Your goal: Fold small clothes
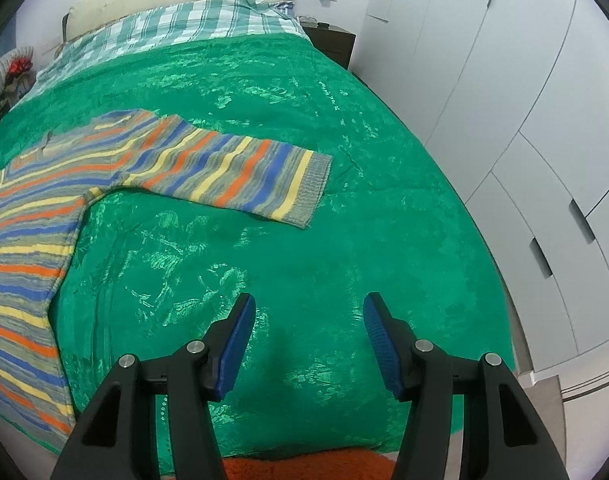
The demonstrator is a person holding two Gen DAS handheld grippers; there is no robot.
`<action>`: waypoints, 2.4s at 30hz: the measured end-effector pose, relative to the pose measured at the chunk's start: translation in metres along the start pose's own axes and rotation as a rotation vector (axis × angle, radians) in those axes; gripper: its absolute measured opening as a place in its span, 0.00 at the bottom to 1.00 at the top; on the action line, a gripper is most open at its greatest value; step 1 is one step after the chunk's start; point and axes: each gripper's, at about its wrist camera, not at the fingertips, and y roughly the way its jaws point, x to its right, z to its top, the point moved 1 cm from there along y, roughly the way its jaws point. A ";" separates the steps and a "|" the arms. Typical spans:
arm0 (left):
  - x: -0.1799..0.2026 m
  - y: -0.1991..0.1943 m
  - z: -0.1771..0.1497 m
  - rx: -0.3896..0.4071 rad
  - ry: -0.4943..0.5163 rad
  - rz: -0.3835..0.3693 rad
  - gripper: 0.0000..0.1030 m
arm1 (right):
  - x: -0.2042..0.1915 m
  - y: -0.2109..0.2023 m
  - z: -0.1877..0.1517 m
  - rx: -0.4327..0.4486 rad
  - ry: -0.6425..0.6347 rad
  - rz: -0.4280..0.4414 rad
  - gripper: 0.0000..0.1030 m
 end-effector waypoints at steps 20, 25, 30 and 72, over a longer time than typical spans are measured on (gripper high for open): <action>0.011 0.003 0.025 -0.076 0.048 0.074 0.88 | 0.008 -0.003 -0.001 0.007 0.027 0.018 0.55; -0.082 0.001 -0.004 -0.074 -0.125 0.112 0.97 | 0.008 0.000 0.000 0.003 0.026 0.020 0.54; -0.087 0.000 -0.010 -0.072 -0.086 0.110 0.97 | 0.003 0.002 0.002 -0.007 0.011 0.020 0.54; 0.085 -0.142 -0.203 -0.073 0.391 -0.135 0.96 | -0.194 -0.030 -0.061 -0.295 -0.537 0.326 0.62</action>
